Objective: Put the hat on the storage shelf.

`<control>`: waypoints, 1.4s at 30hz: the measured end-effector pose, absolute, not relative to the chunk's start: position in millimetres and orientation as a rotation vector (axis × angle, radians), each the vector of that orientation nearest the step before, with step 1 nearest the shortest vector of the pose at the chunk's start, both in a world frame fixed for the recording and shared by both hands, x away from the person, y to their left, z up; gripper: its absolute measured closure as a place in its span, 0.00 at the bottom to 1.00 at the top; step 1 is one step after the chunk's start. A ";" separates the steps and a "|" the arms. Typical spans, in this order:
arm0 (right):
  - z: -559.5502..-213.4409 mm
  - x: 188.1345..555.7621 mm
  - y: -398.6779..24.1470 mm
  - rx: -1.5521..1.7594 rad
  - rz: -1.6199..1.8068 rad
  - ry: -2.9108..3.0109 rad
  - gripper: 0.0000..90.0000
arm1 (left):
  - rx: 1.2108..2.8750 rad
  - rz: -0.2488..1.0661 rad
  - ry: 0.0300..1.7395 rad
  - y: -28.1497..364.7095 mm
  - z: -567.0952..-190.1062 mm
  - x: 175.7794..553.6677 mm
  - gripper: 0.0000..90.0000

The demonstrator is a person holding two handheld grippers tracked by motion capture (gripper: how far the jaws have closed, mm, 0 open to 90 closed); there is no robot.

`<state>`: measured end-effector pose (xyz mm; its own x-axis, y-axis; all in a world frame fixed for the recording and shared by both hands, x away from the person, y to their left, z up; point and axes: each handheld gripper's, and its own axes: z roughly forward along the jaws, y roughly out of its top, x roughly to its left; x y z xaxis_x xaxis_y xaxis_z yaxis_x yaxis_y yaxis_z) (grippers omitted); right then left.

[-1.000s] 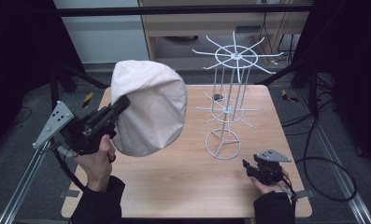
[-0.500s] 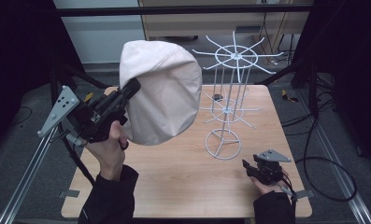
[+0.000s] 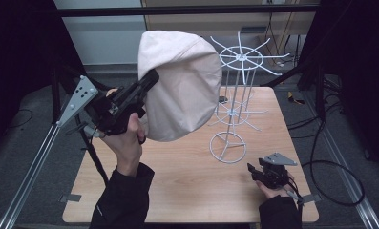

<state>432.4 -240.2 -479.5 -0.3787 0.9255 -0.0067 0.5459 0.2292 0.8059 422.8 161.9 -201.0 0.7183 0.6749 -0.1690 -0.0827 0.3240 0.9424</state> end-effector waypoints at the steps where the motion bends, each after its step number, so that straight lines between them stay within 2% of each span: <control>1: -479.5 432.5 -240.4 1.346 1.014 2.015 0.55 | 1.145 0.534 0.613 160.1 -201.3 423.8 0.95; 12: -479.7 432.3 -240.7 1.352 1.016 2.014 0.55 | 1.206 0.515 0.639 146.2 -217.8 438.9 0.95; 42: -480.9 432.5 -240.7 1.344 1.004 2.021 0.54 | 1.410 0.511 0.747 149.3 -285.7 464.2 0.93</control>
<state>432.5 -240.7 -480.9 -0.3807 0.9246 -0.0133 0.5480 0.2372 0.8021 464.2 149.3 -285.7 0.6776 0.7178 -0.1604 0.1115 0.1153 0.9871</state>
